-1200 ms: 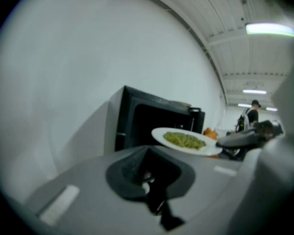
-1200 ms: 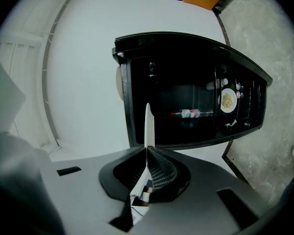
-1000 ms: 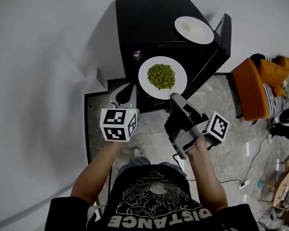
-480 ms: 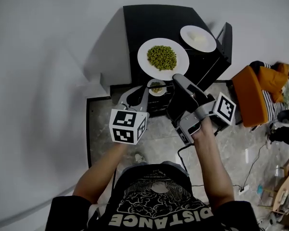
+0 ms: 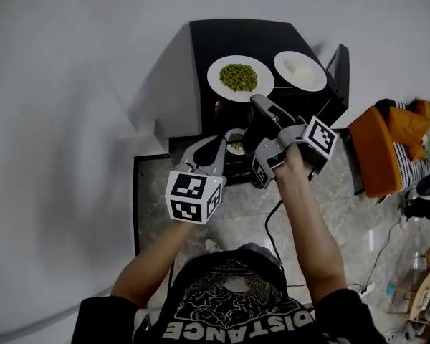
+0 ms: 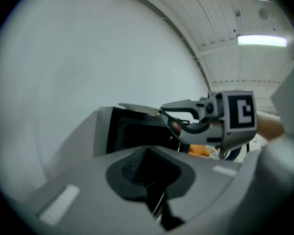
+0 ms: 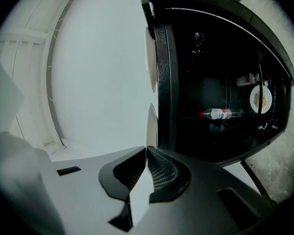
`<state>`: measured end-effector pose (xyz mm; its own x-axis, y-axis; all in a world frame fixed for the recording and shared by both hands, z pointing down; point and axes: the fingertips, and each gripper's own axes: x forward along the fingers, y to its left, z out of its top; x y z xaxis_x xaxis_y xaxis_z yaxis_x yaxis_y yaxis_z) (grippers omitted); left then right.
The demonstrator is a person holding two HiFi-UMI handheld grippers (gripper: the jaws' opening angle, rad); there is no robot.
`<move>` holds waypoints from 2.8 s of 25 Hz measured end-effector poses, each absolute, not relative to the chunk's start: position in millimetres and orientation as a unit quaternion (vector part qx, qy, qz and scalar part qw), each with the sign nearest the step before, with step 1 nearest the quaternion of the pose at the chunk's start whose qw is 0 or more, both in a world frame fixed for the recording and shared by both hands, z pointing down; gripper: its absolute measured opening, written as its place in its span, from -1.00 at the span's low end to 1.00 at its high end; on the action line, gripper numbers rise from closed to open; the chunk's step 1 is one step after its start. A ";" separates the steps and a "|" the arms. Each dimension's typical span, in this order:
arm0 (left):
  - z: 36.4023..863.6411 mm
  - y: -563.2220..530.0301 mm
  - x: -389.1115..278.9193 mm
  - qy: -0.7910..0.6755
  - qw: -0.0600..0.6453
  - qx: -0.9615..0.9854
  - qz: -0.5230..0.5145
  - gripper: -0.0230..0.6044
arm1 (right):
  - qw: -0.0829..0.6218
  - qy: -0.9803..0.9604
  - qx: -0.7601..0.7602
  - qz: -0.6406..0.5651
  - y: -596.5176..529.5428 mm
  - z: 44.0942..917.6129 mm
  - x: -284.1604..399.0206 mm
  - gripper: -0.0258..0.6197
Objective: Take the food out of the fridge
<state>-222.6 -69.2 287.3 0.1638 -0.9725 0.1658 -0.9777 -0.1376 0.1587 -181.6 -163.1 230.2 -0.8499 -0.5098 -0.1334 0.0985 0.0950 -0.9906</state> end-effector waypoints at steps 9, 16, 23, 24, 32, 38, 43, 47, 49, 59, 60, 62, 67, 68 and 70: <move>291.9 -72.2 -221.4 -0.654 0.121 0.747 0.008 -0.92 | 0.244 0.686 -0.145 -0.670 -185.5 233.8 -199.9 -0.89; 292.7 -75.6 -220.3 -0.668 0.126 0.733 0.003 -0.92 | 0.250 0.693 -0.124 -0.665 -187.4 229.2 -196.2 -0.69; 287.8 -87.4 -205.8 -0.694 0.124 0.710 -0.010 -0.92 | 0.222 0.755 -0.107 -0.608 -174.2 225.1 -158.3 -0.68; 286.6 -88.7 -201.0 -0.697 0.123 0.706 -0.011 -0.92 | 0.207 0.774 -0.112 -0.588 -170.7 227.3 -149.8 -0.68; 295.5 -99.1 -133.8 -0.708 0.122 0.695 0.001 -0.92 | 0.056 0.900 -0.179 -0.394 -144.0 266.7 -80.7 -0.88; 306.3 -101.3 -83.8 -0.709 0.129 0.694 0.009 -0.92 | -0.035 0.946 -0.201 -0.253 -130.9 294.4 -45.2 -0.89; 313.3 -99.8 -54.1 -0.710 0.130 0.692 0.016 -0.92 | -0.090 0.960 -0.214 -0.157 -122.7 312.4 -24.9 -0.89; 317.4 -97.0 -37.7 -0.710 0.132 0.691 0.020 -0.92 | -0.103 0.963 -0.212 -0.131 -117.1 317.1 -12.7 -0.89; 318.4 -94.7 -31.7 -0.711 0.133 0.691 0.021 -0.92 | -0.104 0.963 -0.211 -0.132 -114.8 318.1 -6.9 -0.89; 324.8 -83.5 -18.4 -0.715 0.144 0.684 -0.003 -0.92 | -0.086 0.961 -0.188 -0.185 -104.5 328.2 3.9 -0.89; 327.1 -82.8 -19.4 -0.717 0.145 0.682 -0.005 -0.92 | -0.086 0.960 -0.182 -0.194 -103.3 331.4 1.8 -0.89; 332.9 -80.9 -23.4 -0.722 0.147 0.676 -0.009 -0.92 | -0.090 0.960 -0.169 -0.206 -100.2 338.6 -3.8 -0.89; 356.5 -71.1 -41.7 -0.734 0.157 0.660 -0.034 -0.92 | -0.093 0.951 -0.152 -0.254 -96.4 368.3 -15.4 -0.88; 362.9 -68.0 -48.1 -0.736 0.161 0.656 -0.043 -0.92 | -0.093 0.948 -0.149 -0.265 -95.9 376.0 -19.1 -0.88; 376.2 -63.1 -62.5 -0.744 0.164 0.646 -0.057 -0.92 | -0.095 0.943 -0.141 -0.287 -96.1 392.8 -28.8 -0.88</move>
